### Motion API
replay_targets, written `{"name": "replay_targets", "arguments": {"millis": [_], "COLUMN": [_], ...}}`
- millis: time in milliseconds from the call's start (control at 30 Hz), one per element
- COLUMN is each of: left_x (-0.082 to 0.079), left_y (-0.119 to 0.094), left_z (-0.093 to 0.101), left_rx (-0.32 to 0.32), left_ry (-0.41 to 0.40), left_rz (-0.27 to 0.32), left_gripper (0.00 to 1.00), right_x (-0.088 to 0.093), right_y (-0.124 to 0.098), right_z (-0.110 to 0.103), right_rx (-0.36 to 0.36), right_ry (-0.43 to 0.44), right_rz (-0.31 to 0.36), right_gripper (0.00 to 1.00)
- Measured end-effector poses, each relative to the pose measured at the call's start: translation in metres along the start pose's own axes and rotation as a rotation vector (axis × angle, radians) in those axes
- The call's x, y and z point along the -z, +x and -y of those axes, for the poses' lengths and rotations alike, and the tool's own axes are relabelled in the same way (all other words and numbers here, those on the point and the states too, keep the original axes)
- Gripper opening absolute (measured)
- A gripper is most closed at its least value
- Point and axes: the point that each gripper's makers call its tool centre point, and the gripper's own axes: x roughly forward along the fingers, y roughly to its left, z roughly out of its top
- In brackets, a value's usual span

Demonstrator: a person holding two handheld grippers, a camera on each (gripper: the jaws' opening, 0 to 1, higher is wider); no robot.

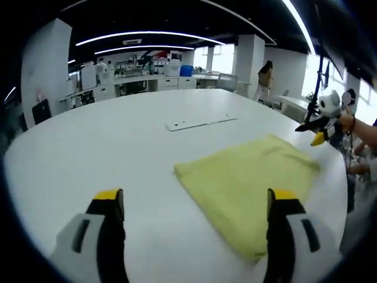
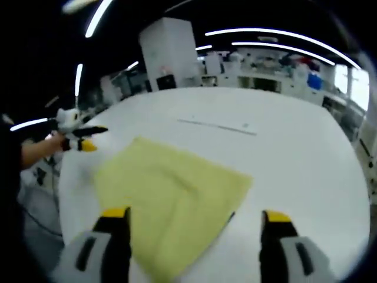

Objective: Fold the garment on the visible template until the final outline fits inside the template.

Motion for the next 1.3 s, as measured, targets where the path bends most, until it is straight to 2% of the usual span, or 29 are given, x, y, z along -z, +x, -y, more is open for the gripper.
{"name": "replay_targets", "arguments": {"millis": [167, 300, 400, 567, 700, 800, 1000, 1133, 1300], "left_x": [0.001, 0.009, 0.016, 0.029, 0.041, 0.051, 0.068, 0.074, 0.089], "left_y": [-0.014, -0.026, -0.031, -0.036, -0.041, -0.041, -0.043, -0.043, -0.036], "left_z": [0.006, 0.019, 0.025, 0.033, 0.044, 0.044, 0.050, 0.055, 0.063], "left_rx": [0.014, 0.031, 0.042, 0.065, 0.075, 0.076, 0.087, 0.096, 0.123], "left_ry": [-0.005, -0.006, -0.024, -0.043, -0.042, -0.037, -0.045, -0.069, -0.123], "left_rz": [0.025, 0.023, 0.023, 0.024, 0.008, -0.012, -0.041, -0.043, -0.057], "left_gripper": [0.99, 0.99, 0.95, 0.86, 0.82, 0.76, 0.60, 0.47, 0.37], "right_x": [0.014, 0.028, 0.042, 0.054, 0.063, 0.067, 0.075, 0.084, 0.094], "right_y": [-0.012, -0.021, -0.027, -0.030, -0.033, -0.033, -0.030, -0.028, -0.026], "right_z": [-0.016, -0.025, -0.033, -0.037, -0.043, -0.045, -0.047, -0.049, -0.050], "right_rx": [-0.027, -0.041, -0.056, -0.057, -0.053, -0.051, -0.050, -0.043, -0.030], "right_ry": [0.009, -0.005, 0.004, 0.029, 0.039, 0.038, 0.045, 0.057, 0.079], "right_rz": [-0.002, -0.013, -0.030, -0.032, -0.024, -0.017, -0.010, -0.020, -0.021], "right_gripper": [0.96, 0.96, 0.95, 0.91, 0.83, 0.76, 0.61, 0.58, 0.52]}}
